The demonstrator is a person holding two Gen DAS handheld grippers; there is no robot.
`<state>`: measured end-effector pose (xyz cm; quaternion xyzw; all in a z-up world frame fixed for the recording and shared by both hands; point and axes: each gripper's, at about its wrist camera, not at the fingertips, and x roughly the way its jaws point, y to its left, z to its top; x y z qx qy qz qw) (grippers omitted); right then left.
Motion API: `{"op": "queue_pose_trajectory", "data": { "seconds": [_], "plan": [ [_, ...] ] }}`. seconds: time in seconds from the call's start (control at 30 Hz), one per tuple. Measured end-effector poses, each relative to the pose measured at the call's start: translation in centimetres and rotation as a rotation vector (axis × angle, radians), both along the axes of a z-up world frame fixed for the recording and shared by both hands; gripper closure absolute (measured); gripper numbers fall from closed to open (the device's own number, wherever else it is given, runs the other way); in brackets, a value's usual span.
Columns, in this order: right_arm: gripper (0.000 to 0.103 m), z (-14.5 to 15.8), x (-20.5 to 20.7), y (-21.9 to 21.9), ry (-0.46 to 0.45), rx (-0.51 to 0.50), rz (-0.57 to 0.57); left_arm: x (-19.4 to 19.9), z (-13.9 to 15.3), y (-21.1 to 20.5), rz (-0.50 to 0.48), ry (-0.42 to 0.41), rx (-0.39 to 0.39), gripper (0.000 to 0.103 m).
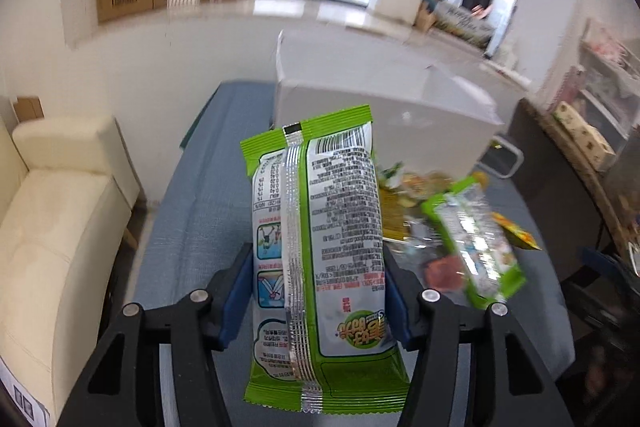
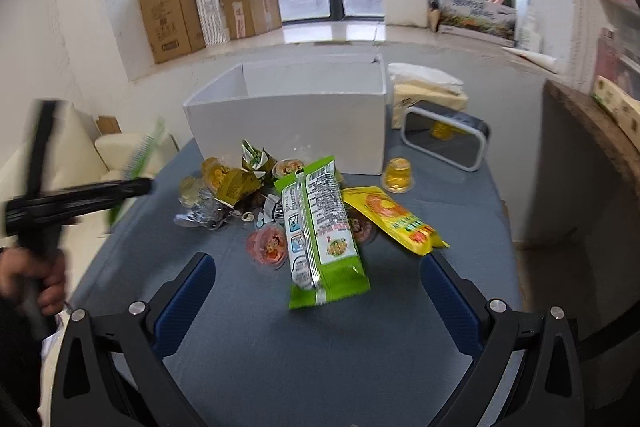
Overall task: Organize snacks
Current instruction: 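Grasp a green snack bar with the left tool while the right tool grasps another, then carry both green snack bars into the white box and open both tools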
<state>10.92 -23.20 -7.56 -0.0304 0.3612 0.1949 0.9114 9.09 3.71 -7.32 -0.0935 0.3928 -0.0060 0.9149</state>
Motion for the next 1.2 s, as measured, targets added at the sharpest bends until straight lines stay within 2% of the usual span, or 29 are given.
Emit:
{"op": "queue_pose_trajectory", "data": {
  "seconds": [0.2,0.33,0.37,0.4,0.43,0.5,0.53,0.57,0.6,0.63,0.67,0.9,1.07,1.13,1.2],
  "plan": [
    [0.002,-2.5,4.7,3.4,0.027,-0.086,0.03,-3.7,2.7,0.0,-0.014,-0.062,0.004,0.04],
    [0.022,-4.9,8.0,5.7,0.077,-0.174,0.013,-5.2,3.5,-0.1,-0.014,-0.079,0.018,0.04],
    [0.022,-5.6,8.9,6.1,0.094,-0.201,0.0,-5.6,3.6,0.0,-0.018,-0.079,0.021,0.04],
    [0.022,-5.8,9.1,6.5,0.044,-0.247,-0.024,-5.8,3.6,0.1,-0.017,-0.081,0.023,0.04],
    [0.022,-6.0,9.4,6.9,0.038,-0.281,-0.028,-5.9,3.5,0.1,-0.018,-0.082,0.023,0.04],
    [0.022,-6.9,10.2,7.1,0.113,-0.263,-0.009,-5.7,3.4,0.2,-0.022,-0.08,0.018,0.039],
    [0.029,-7.2,10.2,7.1,0.125,-0.254,-0.002,-5.7,3.2,0.3,-0.021,-0.078,0.014,0.039],
    [0.043,-7.5,10.1,7.2,0.124,-0.267,0.004,-5.7,3.2,0.4,-0.022,-0.078,0.009,0.039],
    [0.045,-7.8,9.9,7.1,0.134,-0.275,0.007,-5.6,3.0,0.5,-0.02,-0.078,0.006,0.039],
    [0.053,-7.7,9.8,6.8,0.141,-0.249,0.012,-5.6,3.0,0.5,-0.02,-0.078,0.004,0.039],
    [0.055,-7.5,9.7,6.4,0.151,-0.216,0.017,-5.5,3.0,0.4,-0.021,-0.077,0.001,0.039],
    [0.057,-4.8,8.0,3.6,0.146,-0.072,0.031,-5.1,3.2,-0.5,-0.052,-0.088,-0.002,0.039],
    [0.056,-2.2,6.4,1.2,0.09,0.009,0.048,-4.4,4.0,-1.7,-0.083,-0.115,0.007,0.038],
    [0.056,-0.5,5.2,0.8,0.015,0.018,0.066,-4.2,4.3,-2.3,-0.088,-0.127,0.019,0.038],
    [0.056,1.0,3.2,0.8,-0.126,-0.05,0.045,-3.9,4.2,-2.8,-0.099,-0.124,0.021,0.038]
  ]
}}
